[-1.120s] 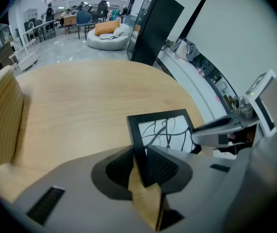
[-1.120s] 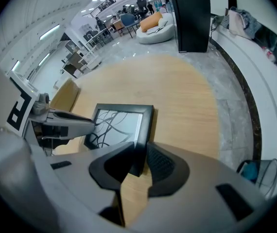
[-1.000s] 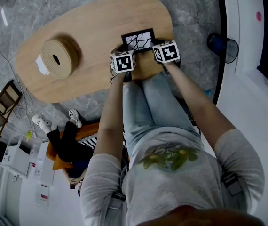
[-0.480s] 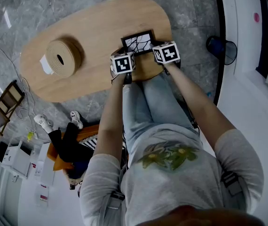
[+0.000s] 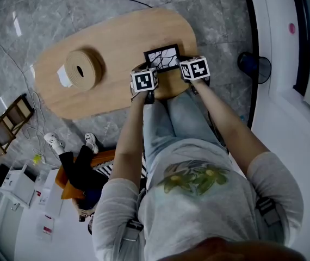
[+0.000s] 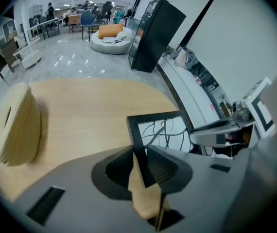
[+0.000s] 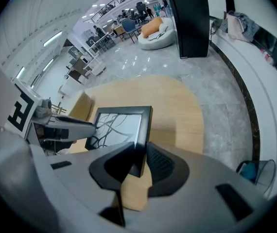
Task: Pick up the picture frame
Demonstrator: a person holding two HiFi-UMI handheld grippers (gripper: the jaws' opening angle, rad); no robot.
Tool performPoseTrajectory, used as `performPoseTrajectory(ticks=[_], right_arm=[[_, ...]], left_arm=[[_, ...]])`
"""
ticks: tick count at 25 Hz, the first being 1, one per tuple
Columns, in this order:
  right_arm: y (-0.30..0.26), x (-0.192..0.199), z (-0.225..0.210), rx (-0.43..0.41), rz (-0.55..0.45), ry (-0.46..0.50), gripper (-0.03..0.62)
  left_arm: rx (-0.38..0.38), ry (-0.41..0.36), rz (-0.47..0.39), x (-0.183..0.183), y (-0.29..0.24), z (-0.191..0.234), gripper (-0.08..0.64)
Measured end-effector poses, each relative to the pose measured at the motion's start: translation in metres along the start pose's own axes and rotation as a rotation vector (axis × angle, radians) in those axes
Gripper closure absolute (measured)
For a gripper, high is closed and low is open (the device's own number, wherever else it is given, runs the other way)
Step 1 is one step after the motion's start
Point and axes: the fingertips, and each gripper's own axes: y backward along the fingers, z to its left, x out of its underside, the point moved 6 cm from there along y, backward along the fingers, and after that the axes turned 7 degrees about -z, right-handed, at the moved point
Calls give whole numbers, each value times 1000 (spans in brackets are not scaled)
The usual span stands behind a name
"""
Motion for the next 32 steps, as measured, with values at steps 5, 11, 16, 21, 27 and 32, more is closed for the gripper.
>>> performPoseTrajectory(ticks=[5, 11, 16, 21, 27, 32], right_arm=[[18, -5, 5, 2, -11, 10, 506], [39, -16, 11, -8, -27, 7, 508], [55, -24, 18, -40, -49, 24, 508], [72, -31, 27, -57, -83, 21, 508], [94, -37, 39, -60, -107, 10, 509], [113, -44, 47, -79, -152, 13, 509]], left_arm=[[-10, 23, 9, -2, 16, -7, 459], [-3, 41, -20, -12, 35, -15, 460], [26, 22, -58, -23, 57, -19, 459], [39, 21, -101, -32, 80, -28, 459], [35, 24, -126, -35, 99, -32, 459], [49, 38, -144, -36, 112, -35, 459]])
